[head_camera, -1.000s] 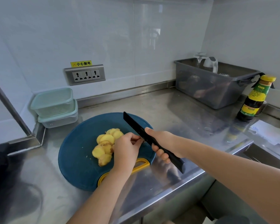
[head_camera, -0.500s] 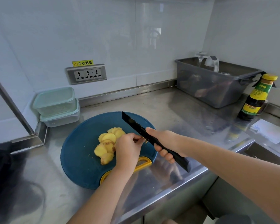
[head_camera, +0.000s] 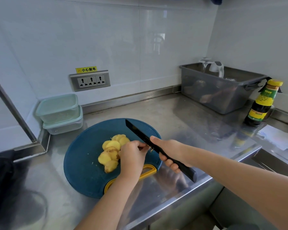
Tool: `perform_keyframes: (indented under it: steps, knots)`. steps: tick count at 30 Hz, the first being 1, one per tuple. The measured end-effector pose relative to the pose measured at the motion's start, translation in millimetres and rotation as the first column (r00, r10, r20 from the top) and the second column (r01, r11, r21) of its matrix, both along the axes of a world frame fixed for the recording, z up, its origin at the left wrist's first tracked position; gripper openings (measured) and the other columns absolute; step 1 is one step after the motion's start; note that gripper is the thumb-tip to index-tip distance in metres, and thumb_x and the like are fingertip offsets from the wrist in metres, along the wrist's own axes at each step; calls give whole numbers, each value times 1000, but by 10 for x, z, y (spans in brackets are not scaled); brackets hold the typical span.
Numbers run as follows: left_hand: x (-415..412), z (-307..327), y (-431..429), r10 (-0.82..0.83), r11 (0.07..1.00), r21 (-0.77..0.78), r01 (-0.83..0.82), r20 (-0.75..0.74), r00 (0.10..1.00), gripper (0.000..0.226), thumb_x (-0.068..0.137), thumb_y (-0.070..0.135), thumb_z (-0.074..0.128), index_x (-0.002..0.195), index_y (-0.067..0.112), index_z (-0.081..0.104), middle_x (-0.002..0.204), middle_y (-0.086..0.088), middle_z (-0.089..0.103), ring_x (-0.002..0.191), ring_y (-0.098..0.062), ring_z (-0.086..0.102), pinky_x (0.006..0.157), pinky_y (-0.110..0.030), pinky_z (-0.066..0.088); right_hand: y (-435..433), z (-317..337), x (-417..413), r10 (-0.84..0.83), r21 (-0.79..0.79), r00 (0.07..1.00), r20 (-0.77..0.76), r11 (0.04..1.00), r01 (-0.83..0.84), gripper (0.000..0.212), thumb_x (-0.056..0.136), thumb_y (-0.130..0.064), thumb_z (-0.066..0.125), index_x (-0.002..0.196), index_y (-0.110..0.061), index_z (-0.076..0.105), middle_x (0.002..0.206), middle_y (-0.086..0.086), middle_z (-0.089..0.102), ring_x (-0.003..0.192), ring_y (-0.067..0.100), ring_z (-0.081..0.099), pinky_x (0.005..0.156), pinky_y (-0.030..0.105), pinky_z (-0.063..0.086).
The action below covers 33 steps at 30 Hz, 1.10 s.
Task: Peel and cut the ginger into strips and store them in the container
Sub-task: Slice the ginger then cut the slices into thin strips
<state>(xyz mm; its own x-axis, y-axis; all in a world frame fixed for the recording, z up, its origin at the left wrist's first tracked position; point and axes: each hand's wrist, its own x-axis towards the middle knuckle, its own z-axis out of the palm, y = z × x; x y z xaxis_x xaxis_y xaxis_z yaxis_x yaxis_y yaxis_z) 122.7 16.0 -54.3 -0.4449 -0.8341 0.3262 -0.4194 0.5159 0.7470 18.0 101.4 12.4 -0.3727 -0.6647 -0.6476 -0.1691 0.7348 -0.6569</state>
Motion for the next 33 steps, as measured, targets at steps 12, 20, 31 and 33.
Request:
perform_keyframes:
  steps: [12,20,31,33]
  knots:
    - [3,52,33,8,999,-37,-7,10,1000,13,84,23,70,89,12,75,85,2,73,74,-5,62,58,-2,33,-35,6,29,19,36,995,-95,999,-16,67,86,-78,35,56,-18,37,45,-1,38,36,14,32,38,21,32]
    - [19,63,44,-3,997,-73,5,29,1000,12,85,20,69,89,11,75,85,0,73,75,-7,64,56,-1,33,-45,2,53,17,45,991,-130,999,-12,67,86,-78,33,56,-18,37,45,-1,38,36,13,32,39,21,32]
    - [23,59,48,-15,998,-63,17,33,999,13,86,20,68,91,11,76,88,0,74,79,-8,65,57,-1,32,-56,-41,75,21,30,970,-242,999,-14,69,87,-78,32,63,-14,44,49,1,42,35,14,36,41,20,35]
    - [23,60,48,-17,998,-60,19,32,999,12,86,20,68,90,11,76,88,0,74,79,-9,65,57,-1,33,-57,-34,81,20,35,968,-249,999,-12,69,87,-78,32,64,-14,44,49,1,42,35,14,36,40,20,35]
